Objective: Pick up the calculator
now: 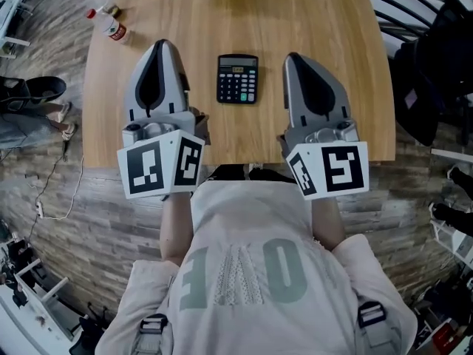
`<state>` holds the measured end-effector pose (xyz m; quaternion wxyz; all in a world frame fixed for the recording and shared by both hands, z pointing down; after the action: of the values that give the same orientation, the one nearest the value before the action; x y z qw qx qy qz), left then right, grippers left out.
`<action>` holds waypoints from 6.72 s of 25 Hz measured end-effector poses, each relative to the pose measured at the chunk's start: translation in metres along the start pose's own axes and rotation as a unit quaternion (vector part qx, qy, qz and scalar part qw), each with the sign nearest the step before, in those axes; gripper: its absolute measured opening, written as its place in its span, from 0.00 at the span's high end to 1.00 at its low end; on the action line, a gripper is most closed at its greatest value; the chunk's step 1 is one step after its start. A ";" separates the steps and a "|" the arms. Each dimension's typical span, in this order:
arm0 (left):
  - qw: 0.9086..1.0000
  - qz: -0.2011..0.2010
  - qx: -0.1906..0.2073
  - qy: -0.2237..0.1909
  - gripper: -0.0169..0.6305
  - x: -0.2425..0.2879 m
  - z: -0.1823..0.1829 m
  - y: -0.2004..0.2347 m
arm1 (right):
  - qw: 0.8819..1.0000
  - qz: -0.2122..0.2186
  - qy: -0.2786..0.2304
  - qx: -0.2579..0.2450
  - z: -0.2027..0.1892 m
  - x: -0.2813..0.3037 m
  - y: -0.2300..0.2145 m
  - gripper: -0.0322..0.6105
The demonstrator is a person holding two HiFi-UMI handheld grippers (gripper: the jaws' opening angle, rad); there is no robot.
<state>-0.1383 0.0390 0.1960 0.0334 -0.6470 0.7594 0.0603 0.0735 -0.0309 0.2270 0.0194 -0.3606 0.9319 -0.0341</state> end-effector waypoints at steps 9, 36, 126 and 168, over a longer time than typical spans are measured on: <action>0.993 -0.111 0.002 0.037 0.58 0.046 -0.016 0.011 | 1.000 -0.022 0.017 0.014 -0.006 0.021 -0.002 0.92; 0.441 -0.649 0.127 0.606 0.57 0.195 -0.285 -0.030 | 0.979 -0.063 0.168 0.100 -0.084 0.055 -0.044 0.92; 0.948 -0.196 0.117 0.221 0.79 0.169 -0.051 0.009 | 0.998 0.054 0.023 -0.005 0.025 0.044 0.019 0.92; 0.992 0.052 0.112 -0.031 0.79 0.007 0.022 0.033 | 0.996 -0.038 -0.057 -0.061 0.030 0.058 0.042 0.92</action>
<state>-0.1722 0.0402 0.1744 0.1259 -0.5970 0.7923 -0.0030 0.0042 -0.0403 0.1928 0.0488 -0.3976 0.9153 0.0423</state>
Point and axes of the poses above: the fingertips, and each gripper's own axes: x forward along the fingers, y to its left, z out of its top, the point moved 8 cm from there along -x, backward along the fingers, and after that the axes turned 2 degrees about x, right-handed, at the moved point
